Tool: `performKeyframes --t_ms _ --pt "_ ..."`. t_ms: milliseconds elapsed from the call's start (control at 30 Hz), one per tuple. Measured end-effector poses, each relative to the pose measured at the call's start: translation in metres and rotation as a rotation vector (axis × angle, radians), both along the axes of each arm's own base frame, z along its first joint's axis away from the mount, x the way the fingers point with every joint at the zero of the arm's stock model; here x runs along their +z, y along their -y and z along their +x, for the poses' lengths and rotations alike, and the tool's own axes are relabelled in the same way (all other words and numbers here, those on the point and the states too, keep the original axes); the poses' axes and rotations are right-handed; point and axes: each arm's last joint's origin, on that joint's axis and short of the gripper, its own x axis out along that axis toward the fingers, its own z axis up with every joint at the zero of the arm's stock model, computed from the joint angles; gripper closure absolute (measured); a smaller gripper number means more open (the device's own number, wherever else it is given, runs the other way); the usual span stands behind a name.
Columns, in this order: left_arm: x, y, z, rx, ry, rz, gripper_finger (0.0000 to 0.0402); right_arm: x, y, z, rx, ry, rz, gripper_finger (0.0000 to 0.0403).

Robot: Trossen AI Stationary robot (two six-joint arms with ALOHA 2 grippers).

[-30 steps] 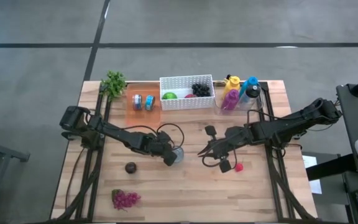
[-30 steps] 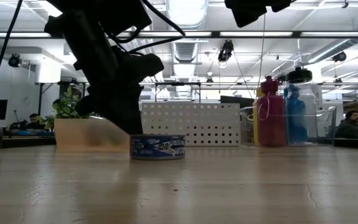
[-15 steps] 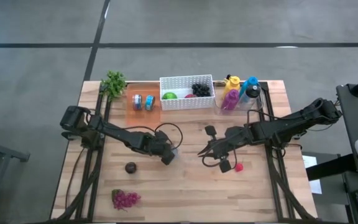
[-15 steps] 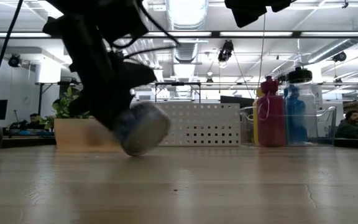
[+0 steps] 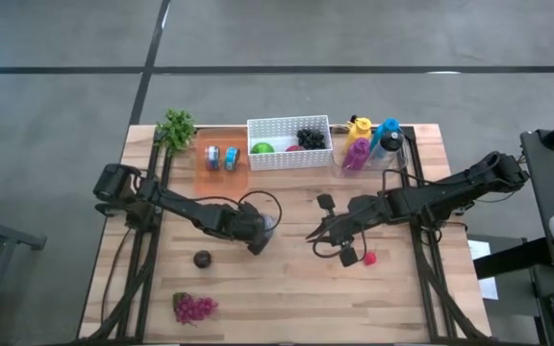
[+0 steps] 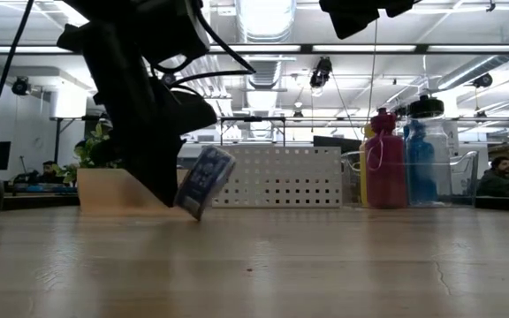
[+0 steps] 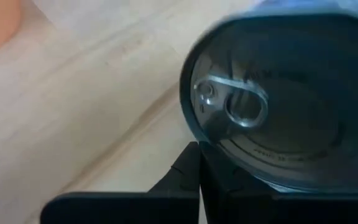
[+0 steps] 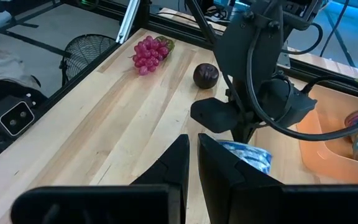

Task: Pick & Place Food Item
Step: Put the blue tuna can into the orange bin

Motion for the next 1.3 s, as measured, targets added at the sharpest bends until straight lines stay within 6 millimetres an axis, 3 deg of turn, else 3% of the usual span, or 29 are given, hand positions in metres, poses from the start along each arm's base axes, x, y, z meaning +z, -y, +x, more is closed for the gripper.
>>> performKeyframes --t_ms 367,967,1300 --pt "-0.005 -0.002 -0.005 0.007 -0.011 0.032 0.0400 0.000 0.000 0.000 -0.001 0.000 -0.001 0.0374" --pt "0.024 0.001 0.016 -0.044 0.110 0.083 0.0400 0.000 0.000 0.000 0.000 0.000 -0.001 0.0374" --pt "0.011 0.001 0.015 -0.038 0.105 0.095 0.0400 0.000 0.000 0.000 0.000 0.001 -0.001 0.0374"
